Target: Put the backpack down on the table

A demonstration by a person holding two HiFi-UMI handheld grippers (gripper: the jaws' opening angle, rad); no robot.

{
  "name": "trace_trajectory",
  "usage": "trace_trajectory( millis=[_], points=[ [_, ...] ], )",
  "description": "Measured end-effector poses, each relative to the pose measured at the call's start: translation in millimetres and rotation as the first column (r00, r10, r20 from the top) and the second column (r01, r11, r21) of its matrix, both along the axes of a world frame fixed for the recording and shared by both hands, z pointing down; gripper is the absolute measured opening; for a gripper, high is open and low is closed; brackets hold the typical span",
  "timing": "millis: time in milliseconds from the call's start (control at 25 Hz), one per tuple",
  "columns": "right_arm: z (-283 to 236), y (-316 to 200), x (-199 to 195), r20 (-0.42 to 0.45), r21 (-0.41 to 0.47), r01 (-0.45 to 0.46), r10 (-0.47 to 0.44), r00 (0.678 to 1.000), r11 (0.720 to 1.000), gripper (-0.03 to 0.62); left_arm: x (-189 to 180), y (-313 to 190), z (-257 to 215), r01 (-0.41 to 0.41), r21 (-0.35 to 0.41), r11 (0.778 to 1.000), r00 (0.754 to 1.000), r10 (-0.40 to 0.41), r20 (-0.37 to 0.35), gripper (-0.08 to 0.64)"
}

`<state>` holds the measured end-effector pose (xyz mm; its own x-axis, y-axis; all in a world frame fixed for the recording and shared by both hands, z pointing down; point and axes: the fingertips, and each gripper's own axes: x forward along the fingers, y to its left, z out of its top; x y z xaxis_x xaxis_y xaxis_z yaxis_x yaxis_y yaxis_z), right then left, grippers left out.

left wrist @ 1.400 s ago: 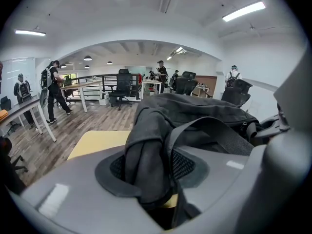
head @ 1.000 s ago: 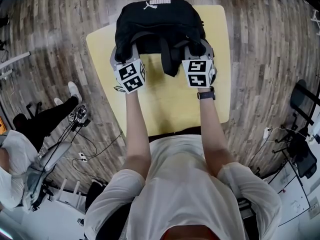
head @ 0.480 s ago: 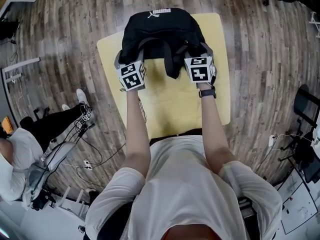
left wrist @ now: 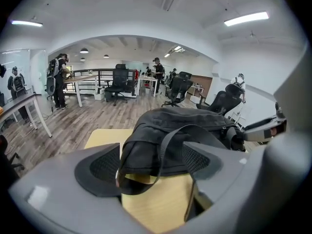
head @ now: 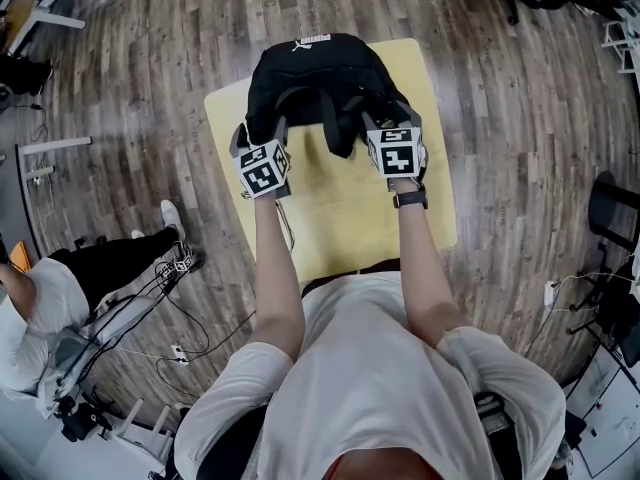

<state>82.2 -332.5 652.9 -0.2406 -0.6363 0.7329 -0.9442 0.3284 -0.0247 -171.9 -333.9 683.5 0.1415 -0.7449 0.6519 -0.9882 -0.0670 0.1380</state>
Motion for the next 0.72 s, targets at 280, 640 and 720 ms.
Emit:
trace_trajectory(
  millis=[280,640,720],
  points=[
    [-36.4,31.0,-4.9,0.041,0.067,0.001,-0.004,0.999,0.998,0.245,16.2,24.8,-35.9,-0.027,0.051,0.998,1.000,0.028,-0.006,0.385],
    [-93.7,60.9,-20.4,0.093,0.206,0.011,-0.030,0.995,0.979,0.244,42.5,59.1,-102.4,-0.087,0.188,0.978,0.996,0.089,-0.006,0.377],
    [-106.5,67.9,-24.9,0.101,0.238,0.010,-0.035,0.994,0.971,0.243,43.0,66.3,-117.8,-0.091,0.224,0.970,0.996,0.092,0.005,0.346]
  ],
)
